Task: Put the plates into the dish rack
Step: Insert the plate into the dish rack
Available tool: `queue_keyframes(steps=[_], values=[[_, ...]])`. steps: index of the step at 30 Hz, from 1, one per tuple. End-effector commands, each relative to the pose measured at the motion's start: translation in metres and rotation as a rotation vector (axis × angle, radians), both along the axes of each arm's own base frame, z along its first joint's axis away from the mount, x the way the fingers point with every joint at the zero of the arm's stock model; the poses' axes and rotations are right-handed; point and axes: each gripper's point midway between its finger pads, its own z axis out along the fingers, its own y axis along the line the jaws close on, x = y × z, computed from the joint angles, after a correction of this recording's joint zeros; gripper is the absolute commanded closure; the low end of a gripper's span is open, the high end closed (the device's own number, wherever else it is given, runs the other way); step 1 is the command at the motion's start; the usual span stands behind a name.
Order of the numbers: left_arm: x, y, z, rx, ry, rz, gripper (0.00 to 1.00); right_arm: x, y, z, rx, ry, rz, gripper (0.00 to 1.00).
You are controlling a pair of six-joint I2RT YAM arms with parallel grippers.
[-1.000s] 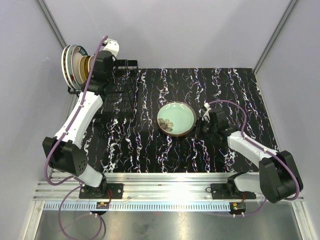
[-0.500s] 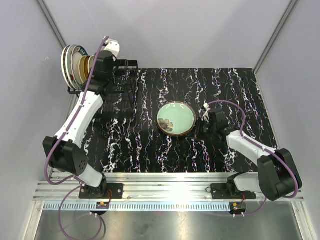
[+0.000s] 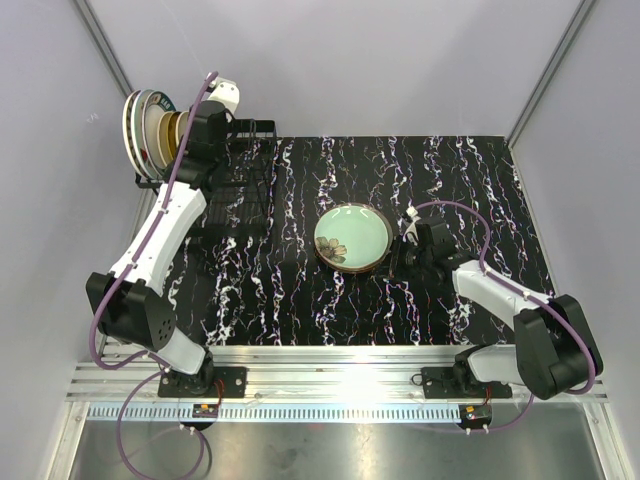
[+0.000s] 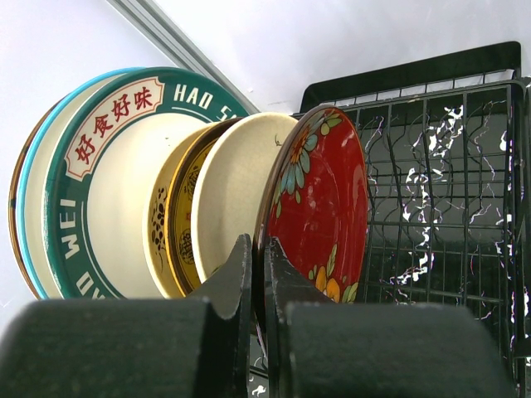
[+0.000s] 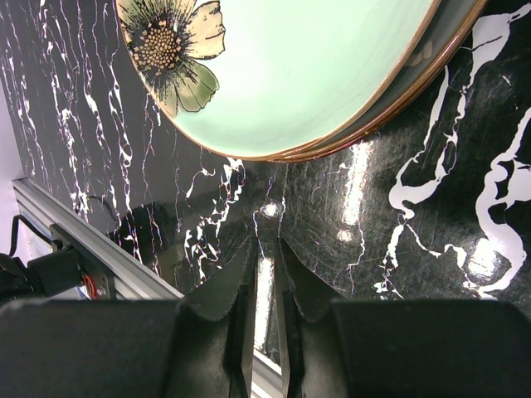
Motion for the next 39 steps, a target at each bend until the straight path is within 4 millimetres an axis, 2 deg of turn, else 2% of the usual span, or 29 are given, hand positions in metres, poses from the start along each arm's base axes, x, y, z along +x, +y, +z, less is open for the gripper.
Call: queue_keyframes(steps=[1, 6, 15, 26, 39], values=[[-0.014, 0.027, 0.046, 0.014, -0.110, 0.115, 1.00, 0.014, 0.008, 0.021, 0.036, -0.075, 0.030, 0.80], [-0.018, 0.029, 0.043, 0.016, -0.085, 0.130, 1.00, 0.015, 0.009, 0.021, 0.038, -0.076, 0.030, 0.80], [-0.020, 0.031, 0.053, 0.012, -0.097, 0.140, 1.00, 0.016, 0.009, 0.019, 0.039, -0.070, 0.029, 0.81], [-0.005, 0.027, 0.024, 0.022, -0.027, 0.133, 1.00, 0.015, 0.009, 0.016, 0.034, -0.062, 0.031, 0.80], [-0.003, 0.032, 0.016, 0.044, -0.001, 0.161, 1.00, 0.016, 0.008, 0.015, 0.032, -0.056, 0.030, 0.81]])
